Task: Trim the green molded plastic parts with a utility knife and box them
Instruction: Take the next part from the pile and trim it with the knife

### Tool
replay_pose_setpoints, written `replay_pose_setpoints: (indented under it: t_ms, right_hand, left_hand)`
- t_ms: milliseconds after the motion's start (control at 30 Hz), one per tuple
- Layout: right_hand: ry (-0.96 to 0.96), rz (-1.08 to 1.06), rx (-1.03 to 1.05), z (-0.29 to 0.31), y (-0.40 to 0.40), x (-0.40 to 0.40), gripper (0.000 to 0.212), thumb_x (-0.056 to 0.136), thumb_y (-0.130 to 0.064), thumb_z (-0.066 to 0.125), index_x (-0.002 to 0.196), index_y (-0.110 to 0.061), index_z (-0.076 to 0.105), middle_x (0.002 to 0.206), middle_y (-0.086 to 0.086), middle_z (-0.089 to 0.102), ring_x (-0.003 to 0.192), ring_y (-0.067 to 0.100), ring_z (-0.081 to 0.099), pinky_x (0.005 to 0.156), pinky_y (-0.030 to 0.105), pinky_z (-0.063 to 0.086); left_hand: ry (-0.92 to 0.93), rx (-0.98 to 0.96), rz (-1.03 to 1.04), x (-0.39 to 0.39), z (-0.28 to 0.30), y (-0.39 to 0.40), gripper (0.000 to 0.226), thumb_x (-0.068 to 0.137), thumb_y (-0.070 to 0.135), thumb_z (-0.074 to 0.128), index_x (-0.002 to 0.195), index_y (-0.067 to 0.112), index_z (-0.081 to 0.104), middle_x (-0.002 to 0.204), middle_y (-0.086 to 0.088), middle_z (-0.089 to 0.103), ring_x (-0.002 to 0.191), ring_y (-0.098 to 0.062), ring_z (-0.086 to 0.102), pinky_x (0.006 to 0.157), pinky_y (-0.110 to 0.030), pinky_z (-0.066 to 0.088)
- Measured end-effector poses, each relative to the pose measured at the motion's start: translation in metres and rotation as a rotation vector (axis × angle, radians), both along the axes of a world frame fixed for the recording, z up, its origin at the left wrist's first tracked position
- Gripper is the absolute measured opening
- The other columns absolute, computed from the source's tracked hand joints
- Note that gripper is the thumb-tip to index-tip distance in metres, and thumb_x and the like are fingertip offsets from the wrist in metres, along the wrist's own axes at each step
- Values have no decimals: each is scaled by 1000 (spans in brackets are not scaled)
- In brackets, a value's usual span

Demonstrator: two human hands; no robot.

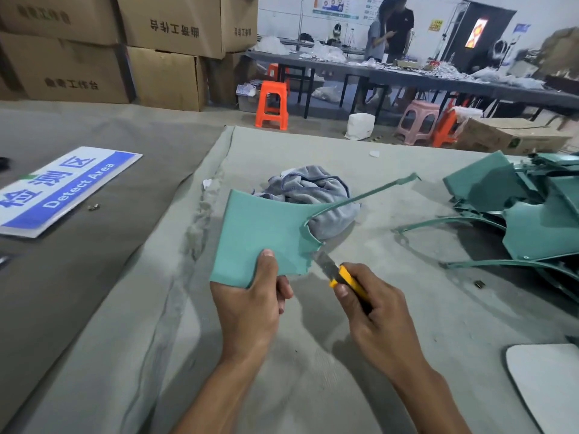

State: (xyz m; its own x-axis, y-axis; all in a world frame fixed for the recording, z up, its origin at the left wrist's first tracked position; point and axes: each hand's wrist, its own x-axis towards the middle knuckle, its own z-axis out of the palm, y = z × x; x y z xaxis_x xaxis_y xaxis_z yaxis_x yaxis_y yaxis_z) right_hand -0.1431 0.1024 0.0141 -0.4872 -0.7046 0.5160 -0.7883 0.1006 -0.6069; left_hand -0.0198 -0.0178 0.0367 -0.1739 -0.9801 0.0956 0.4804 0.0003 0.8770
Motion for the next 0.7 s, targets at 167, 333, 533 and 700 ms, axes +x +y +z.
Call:
replay_pose_setpoints:
  t_ms: [167, 333, 533, 700]
  right_hand:
    - [19, -20, -86, 5, 8, -9, 17, 103, -43, 53, 109, -31, 62, 71, -16, 53, 57, 11, 49, 51, 34, 42]
    - [64, -102, -67, 0, 1, -7, 15, 101, -36, 58, 112, -28, 66, 69, -18, 54, 58, 7, 52, 51, 31, 43]
    - [55, 38, -109, 0, 8, -11, 10, 100, -28, 63, 109, -30, 67, 75, -20, 54, 60, 11, 52, 52, 30, 42]
    - [34, -202, -155, -4, 4, -16, 21, 102, -32, 62, 115, -19, 71, 73, -22, 56, 60, 2, 53, 55, 28, 41]
  left_hand:
    - [-61, -74, -22, 0, -2, 9, 20, 88, 21, 65, 70, 28, 70, 45, -4, 54, 34, -15, 45, 35, -21, 34]
    - [-64, -71, -3, -1, -1, 8, 22, 89, 21, 64, 71, 30, 71, 46, -1, 54, 35, -15, 46, 35, -21, 33]
    - [-51, -73, -5, -1, 1, 10, 21, 88, 20, 64, 73, 31, 72, 48, 2, 56, 35, -15, 47, 36, -21, 34]
    - [-78, -88, -2, 0, 1, 9, 23, 88, 20, 64, 70, 32, 71, 47, 2, 56, 35, -15, 46, 36, -21, 34]
